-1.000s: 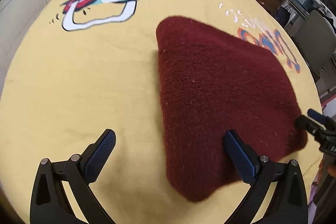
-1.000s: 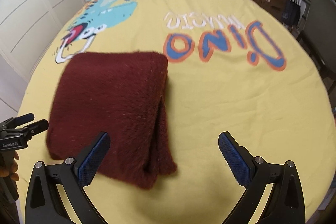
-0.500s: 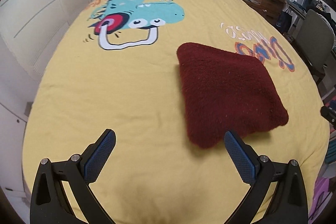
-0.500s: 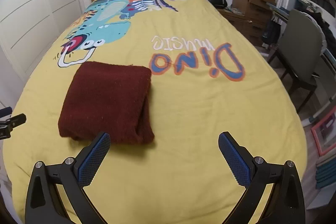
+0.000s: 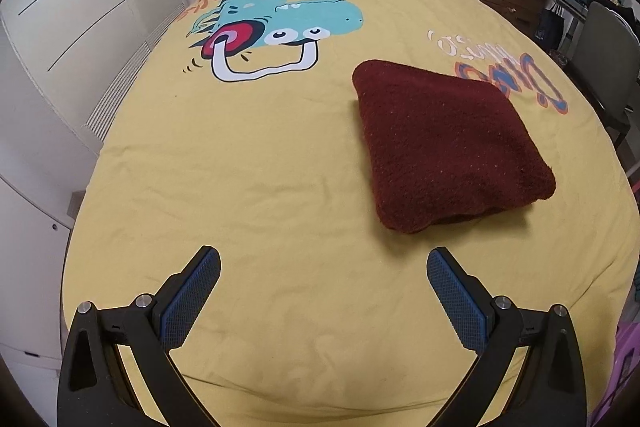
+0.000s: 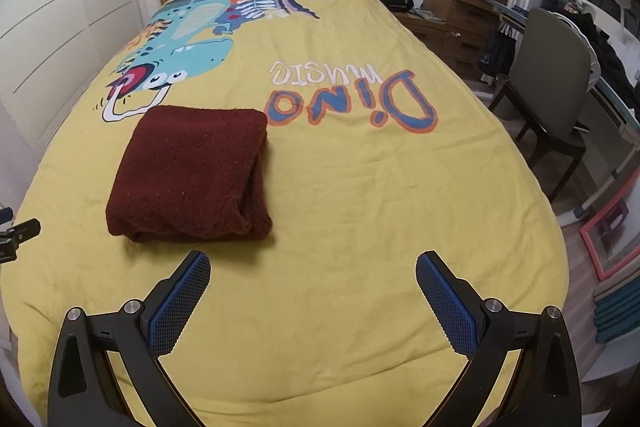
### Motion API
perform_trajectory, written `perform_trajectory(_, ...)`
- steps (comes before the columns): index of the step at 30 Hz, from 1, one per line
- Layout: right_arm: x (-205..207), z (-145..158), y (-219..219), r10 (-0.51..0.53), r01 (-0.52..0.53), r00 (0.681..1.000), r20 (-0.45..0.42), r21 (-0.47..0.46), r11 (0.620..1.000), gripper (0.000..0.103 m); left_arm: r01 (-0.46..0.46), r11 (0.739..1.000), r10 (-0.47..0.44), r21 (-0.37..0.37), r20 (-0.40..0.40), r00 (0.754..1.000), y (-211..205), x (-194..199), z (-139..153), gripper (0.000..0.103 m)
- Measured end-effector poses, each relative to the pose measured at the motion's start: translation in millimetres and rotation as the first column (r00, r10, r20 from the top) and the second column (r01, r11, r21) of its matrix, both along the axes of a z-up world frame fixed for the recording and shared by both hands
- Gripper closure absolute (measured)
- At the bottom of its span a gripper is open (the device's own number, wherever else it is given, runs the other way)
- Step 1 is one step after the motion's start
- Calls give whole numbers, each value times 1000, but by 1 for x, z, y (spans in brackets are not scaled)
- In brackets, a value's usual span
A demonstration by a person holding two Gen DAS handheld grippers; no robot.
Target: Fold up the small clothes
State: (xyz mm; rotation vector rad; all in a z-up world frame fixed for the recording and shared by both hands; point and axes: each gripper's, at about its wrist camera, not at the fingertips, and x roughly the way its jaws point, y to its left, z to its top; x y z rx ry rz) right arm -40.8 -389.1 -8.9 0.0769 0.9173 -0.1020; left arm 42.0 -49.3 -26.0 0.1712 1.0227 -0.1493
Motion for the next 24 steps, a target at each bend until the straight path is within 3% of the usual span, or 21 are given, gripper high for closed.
perform_trajectory(24,-4,-3,4,13,-13,999,-30,-13,1000,0,-1,1000,1,-4,-20,1000,9,-4,-6,1)
